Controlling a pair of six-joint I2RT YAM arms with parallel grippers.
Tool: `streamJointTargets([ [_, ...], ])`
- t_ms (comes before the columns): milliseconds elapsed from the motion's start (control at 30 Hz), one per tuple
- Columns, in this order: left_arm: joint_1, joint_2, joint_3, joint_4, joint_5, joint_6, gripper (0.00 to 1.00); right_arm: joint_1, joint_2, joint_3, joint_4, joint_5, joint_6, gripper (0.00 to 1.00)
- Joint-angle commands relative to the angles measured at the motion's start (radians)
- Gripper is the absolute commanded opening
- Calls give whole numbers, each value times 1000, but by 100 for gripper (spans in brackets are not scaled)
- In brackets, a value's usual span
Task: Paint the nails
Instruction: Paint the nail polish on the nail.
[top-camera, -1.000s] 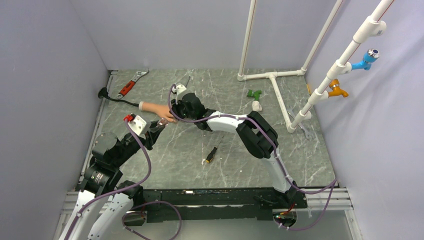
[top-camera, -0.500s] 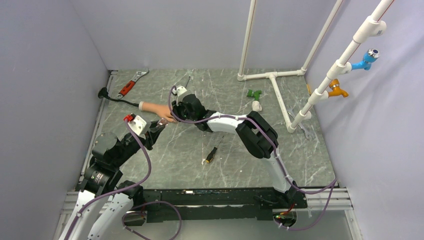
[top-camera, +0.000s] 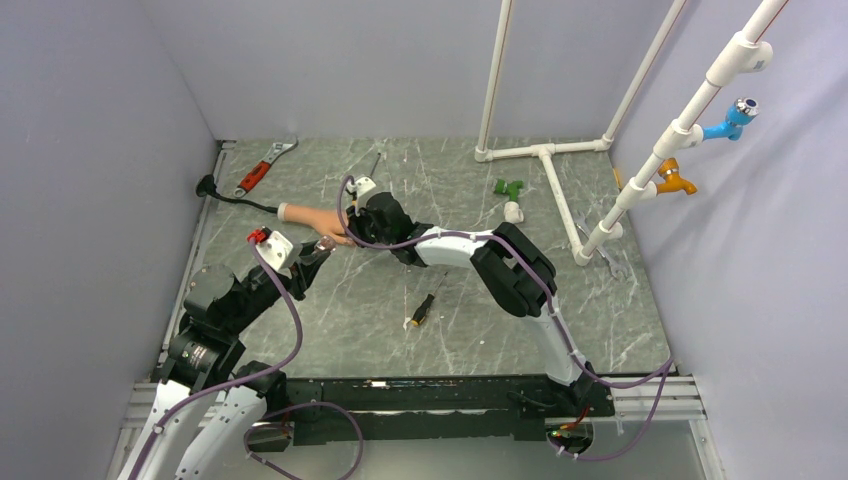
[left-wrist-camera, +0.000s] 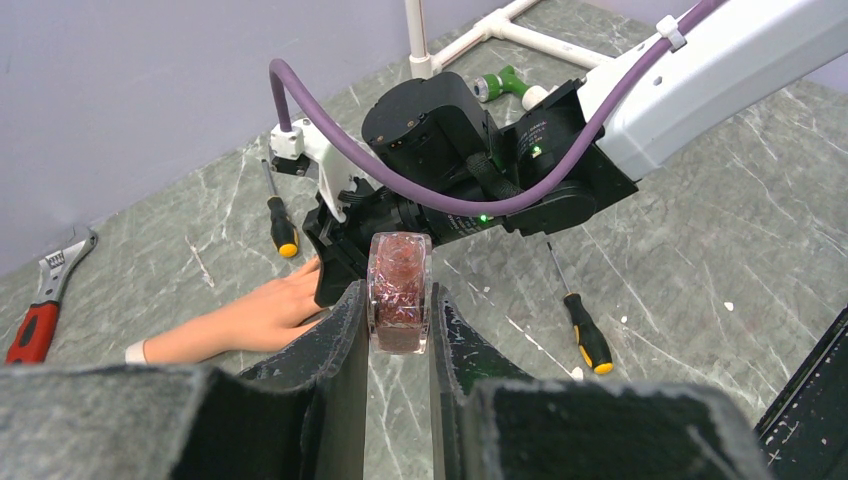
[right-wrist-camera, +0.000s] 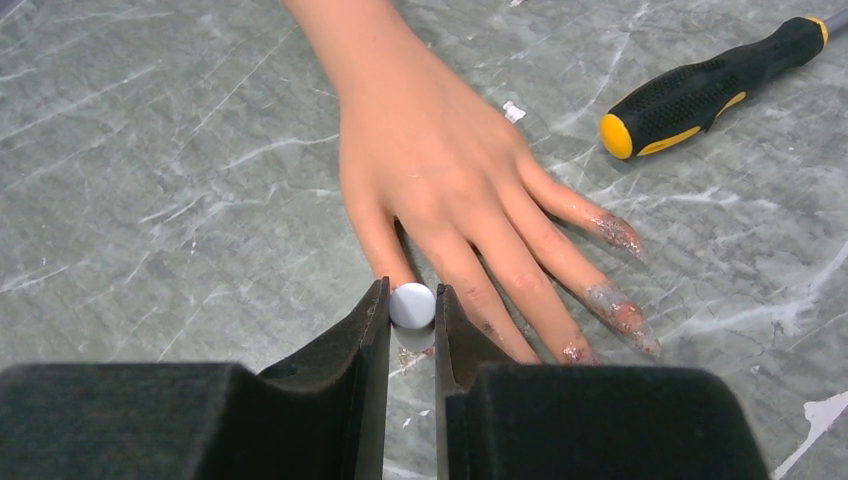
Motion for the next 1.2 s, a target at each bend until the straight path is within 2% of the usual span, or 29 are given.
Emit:
streamJointTargets([
  [0, 3, 2, 22, 33, -12, -8, 0, 5, -19, -7, 20, 18, -14, 0],
  [500, 4, 1, 21, 32, -14, -9, 0, 5, -33, -20, 19, 30, -19, 0],
  [1167, 4, 2, 22, 31, -20, -5, 0, 9, -5, 64, 1, 25, -14, 0],
])
